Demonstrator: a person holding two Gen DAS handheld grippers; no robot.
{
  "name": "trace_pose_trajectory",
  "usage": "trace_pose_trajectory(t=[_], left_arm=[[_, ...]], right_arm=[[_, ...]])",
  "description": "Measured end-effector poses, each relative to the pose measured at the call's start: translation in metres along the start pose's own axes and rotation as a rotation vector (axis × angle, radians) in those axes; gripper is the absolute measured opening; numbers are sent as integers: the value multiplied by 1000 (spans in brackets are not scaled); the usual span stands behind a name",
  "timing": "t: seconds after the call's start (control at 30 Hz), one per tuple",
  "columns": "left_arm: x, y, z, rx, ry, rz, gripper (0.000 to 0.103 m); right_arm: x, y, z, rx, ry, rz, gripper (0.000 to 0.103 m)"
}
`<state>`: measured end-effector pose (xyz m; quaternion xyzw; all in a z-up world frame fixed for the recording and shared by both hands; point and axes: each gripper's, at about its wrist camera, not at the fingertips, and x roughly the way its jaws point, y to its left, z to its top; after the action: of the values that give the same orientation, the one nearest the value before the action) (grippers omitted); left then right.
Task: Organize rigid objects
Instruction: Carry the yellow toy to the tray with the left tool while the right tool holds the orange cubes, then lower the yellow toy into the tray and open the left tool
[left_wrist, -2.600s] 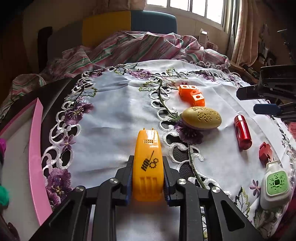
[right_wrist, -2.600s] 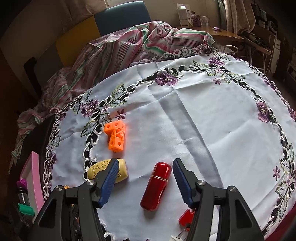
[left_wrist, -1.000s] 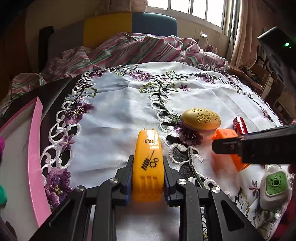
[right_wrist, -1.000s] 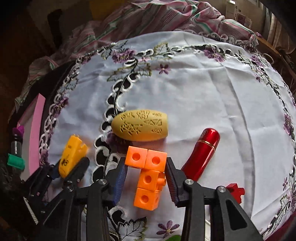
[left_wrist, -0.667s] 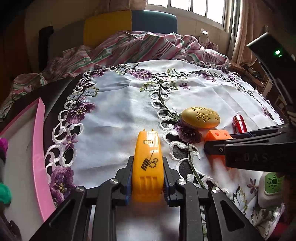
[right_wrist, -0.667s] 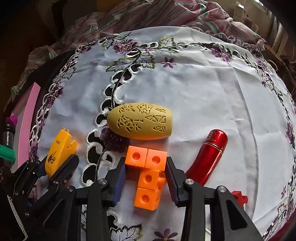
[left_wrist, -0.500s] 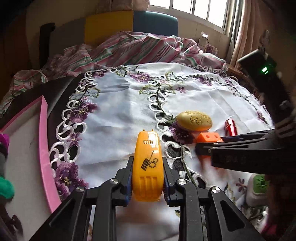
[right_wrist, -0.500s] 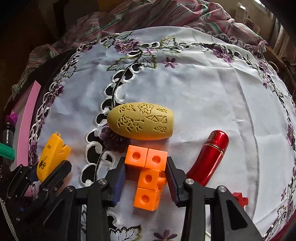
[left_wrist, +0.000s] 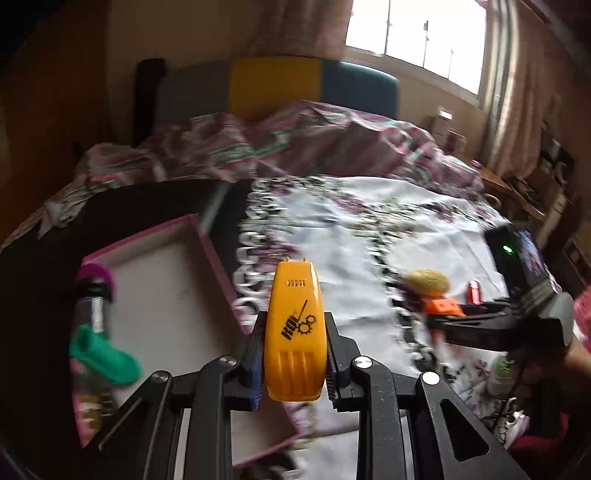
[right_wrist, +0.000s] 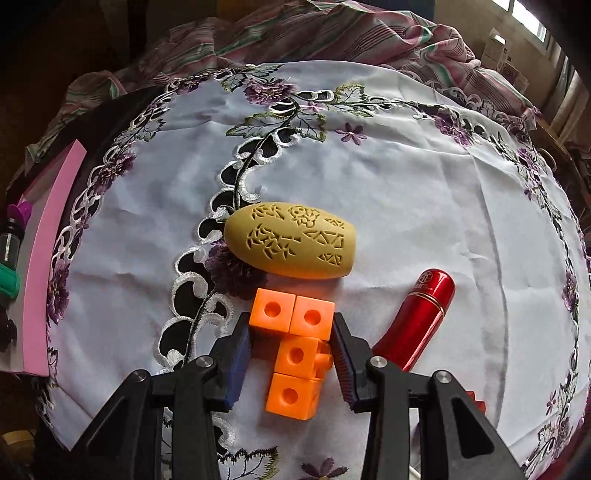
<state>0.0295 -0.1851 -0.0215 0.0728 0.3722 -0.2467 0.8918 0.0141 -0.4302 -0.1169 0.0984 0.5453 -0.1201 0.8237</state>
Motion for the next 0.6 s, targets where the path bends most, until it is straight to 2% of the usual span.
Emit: trace_pose_trajectory(t=[0.13, 0.27, 0.4, 0.6], left_arm=[[-10, 45, -1, -64, -1, 116, 26], [-15, 80, -8, -122, 7, 182, 26], [-19, 100, -12, -154, 5, 218, 26], [-21, 112, -13, -180, 3, 225, 26]], right_arm=[[0, 1, 0, -9, -5, -4, 41], [-2, 2, -1, -15, -8, -7, 41], [-2, 2, -1, -16, -11, -8, 41], [-2, 3, -1, -20, -14, -11, 41]])
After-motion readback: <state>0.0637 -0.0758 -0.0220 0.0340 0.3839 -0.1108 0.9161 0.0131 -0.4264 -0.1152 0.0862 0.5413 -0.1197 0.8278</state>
